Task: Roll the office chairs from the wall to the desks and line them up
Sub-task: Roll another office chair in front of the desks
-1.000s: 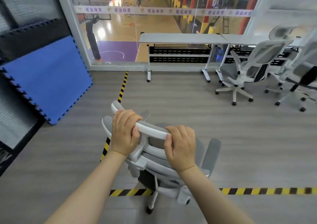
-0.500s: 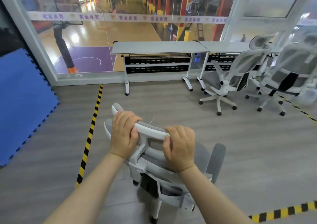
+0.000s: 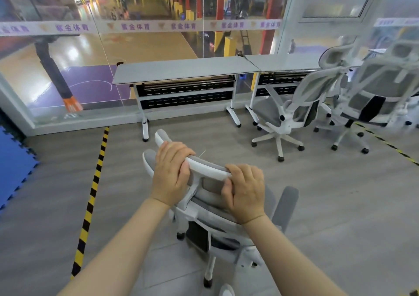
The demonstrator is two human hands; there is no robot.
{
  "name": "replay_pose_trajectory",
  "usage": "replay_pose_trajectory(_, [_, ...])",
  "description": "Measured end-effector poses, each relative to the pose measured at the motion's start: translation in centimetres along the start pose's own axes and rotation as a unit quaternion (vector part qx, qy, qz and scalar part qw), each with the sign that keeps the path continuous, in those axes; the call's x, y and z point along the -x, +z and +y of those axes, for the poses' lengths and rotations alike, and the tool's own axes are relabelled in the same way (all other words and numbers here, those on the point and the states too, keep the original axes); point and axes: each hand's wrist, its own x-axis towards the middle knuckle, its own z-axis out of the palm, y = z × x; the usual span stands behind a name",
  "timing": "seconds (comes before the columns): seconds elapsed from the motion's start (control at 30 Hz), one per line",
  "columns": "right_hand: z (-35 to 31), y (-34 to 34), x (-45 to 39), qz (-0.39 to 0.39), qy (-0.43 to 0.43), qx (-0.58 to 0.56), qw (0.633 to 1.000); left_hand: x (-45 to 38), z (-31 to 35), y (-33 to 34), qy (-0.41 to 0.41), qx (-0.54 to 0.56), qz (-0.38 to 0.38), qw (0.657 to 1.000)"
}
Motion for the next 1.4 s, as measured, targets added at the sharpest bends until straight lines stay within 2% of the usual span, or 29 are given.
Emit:
replay_pose_trajectory(0.33, [12.7, 8.7, -11.5, -0.046, -0.035, -0.026, 0.998, -13.4, -6.4, 10.4, -0.010, -0.023, 0.020, 0.999])
replay_pose_trajectory(0.57, [20.9, 14.9, -20.1, -0.072, -0.022, -0.050, 0.996, -21.9, -11.5, 18.3, -0.022, -0.063, 0.059, 0.996])
replay_pose_trajectory(0.67, [23.8, 18.5, -24.0, -0.067, 0.017, -0.062, 0.996, -26.1, -14.3, 21.4, -0.024, -0.074, 0.072, 0.994])
replay_pose_trajectory(1.07, [33.8, 31.5, -37.7, -0.081, 0.040, -0.093, 0.992, -41.1, -25.7, 30.8, -0.017, -0.087, 0.074, 0.993])
replay_pose_trajectory(1.27, [37.2, 37.7, -43.4, -0.091, 0.053, -0.091, 0.990, -47.0, -31.1, 34.4, -0.046, -0.105, 0.050, 0.992])
replay_pose_trajectory(1.4, [39.6, 41.5, -47.0, -0.099, 0.050, -0.103, 0.988, -50.8, -34.2, 36.4, -0.053, -0.108, 0.064, 0.991])
